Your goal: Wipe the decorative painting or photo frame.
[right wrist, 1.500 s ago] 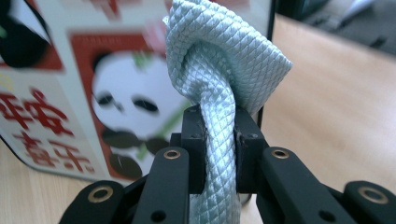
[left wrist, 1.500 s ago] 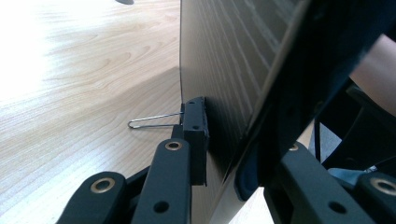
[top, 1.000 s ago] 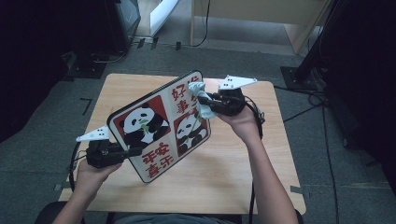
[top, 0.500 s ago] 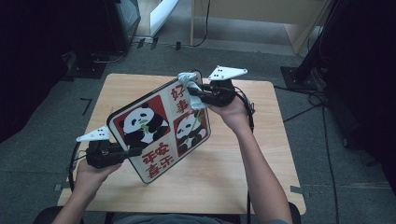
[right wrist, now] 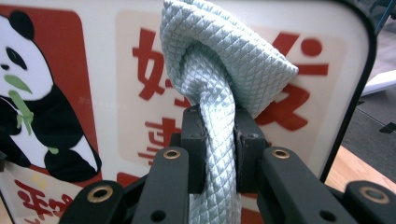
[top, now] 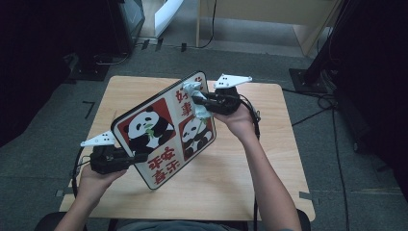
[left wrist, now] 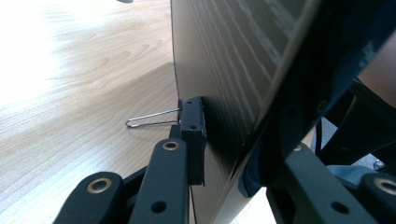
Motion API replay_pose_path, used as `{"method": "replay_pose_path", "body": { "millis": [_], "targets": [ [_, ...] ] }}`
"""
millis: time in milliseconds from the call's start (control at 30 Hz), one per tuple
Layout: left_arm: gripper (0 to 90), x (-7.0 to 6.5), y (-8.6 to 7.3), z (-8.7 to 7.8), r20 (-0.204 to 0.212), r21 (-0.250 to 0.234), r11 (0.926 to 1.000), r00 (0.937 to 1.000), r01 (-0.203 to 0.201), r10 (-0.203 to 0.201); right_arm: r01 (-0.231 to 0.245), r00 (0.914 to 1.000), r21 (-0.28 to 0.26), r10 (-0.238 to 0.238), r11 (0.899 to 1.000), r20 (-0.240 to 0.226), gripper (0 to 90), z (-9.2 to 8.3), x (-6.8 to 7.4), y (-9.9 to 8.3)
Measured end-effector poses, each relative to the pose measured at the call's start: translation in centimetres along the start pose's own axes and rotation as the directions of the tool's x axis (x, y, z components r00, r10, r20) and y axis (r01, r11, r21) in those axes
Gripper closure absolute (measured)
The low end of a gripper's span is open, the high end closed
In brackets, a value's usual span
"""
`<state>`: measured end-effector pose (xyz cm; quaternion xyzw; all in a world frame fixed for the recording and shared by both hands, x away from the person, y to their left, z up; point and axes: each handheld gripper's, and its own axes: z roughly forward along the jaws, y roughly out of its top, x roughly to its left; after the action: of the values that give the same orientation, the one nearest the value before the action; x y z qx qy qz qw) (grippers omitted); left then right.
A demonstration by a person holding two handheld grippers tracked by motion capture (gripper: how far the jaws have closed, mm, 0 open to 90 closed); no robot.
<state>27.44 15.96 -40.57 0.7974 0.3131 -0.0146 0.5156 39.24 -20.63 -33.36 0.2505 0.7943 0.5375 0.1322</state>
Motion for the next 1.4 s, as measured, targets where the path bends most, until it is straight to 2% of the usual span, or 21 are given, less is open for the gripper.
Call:
{"method": "replay_pose_path", "body": {
  "millis": [333, 433, 567, 800, 833, 967, 1400],
  "targets": [
    [74.6, 0.0, 0.1, 0.0, 0.003, 0.006, 1.0000, 1.0000, 0.003, -0.003, -0.013, 0.9998, 0.008, 0.013, 1.000, -0.013, 77.7, 0.1, 0.0, -0.4],
    [74.6, -0.1, 0.1, 0.0, 0.000, 0.008, 1.0000, 1.0000, -0.002, 0.002, 0.015, 0.9998, -0.005, -0.015, 1.000, -0.009, 77.4, 0.2, 0.1, -0.8],
    [74.2, -0.1, 0.1, 0.1, 0.004, 0.009, 1.0000, 1.0000, -0.001, 0.001, 0.018, 0.9997, -0.004, -0.018, 1.000, -0.018, 77.4, 0.4, 0.0, -1.3],
    [73.9, -0.2, 0.1, 0.1, 0.002, 0.014, 0.9999, 1.0000, -0.004, 0.004, 0.005, 0.9998, 0.028, -0.004, 1.000, -0.021, 77.0, 0.5, -0.1, -2.2],
    [73.9, -0.2, 0.1, 0.1, 0.003, 0.014, 0.9999, 1.0000, -0.004, 0.004, 0.015, 0.9997, 0.025, -0.015, 1.000, -0.019, 77.0, 0.5, -0.1, -2.3],
    [73.8, -0.2, 0.1, 0.1, 0.005, 0.012, 0.9999, 1.0000, -0.001, 0.001, -0.003, 0.9997, 0.027, 0.004, 1.000, -0.024, 77.0, 0.6, -0.1, -2.9],
    [73.5, -0.2, 0.1, 0.1, 0.008, 0.013, 0.9999, 1.0000, -0.005, 0.005, -0.019, 0.9994, 0.045, 0.020, 0.999, -0.027, 76.9, 0.8, 0.0, -4.7]
  ]
}}
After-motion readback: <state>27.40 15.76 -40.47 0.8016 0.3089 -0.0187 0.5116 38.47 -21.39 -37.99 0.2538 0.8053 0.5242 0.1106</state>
